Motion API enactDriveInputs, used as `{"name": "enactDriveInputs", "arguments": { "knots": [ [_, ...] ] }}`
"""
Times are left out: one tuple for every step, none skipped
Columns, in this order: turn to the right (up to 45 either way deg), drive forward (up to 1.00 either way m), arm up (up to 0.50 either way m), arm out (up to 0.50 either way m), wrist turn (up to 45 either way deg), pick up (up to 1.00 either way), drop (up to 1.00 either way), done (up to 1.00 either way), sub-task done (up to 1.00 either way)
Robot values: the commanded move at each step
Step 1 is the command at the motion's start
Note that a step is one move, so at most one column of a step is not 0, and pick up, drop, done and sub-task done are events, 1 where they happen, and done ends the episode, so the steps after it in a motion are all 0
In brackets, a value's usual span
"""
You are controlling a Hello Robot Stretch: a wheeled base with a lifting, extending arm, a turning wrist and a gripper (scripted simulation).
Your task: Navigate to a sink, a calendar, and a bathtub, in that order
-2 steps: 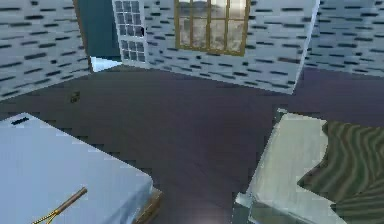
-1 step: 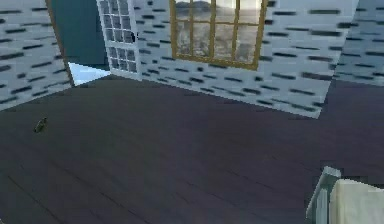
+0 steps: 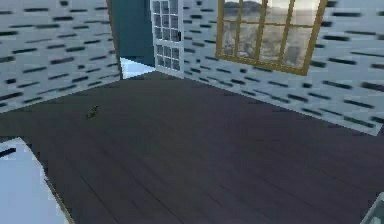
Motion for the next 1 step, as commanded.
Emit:
{"name": "enactDriveInputs", "arguments": {
  "knots": [
    [0.0, 0.20, 0.00, 0.00, 0.0, 0.00, 0.00, 0.00, 0.00]
  ]
}}
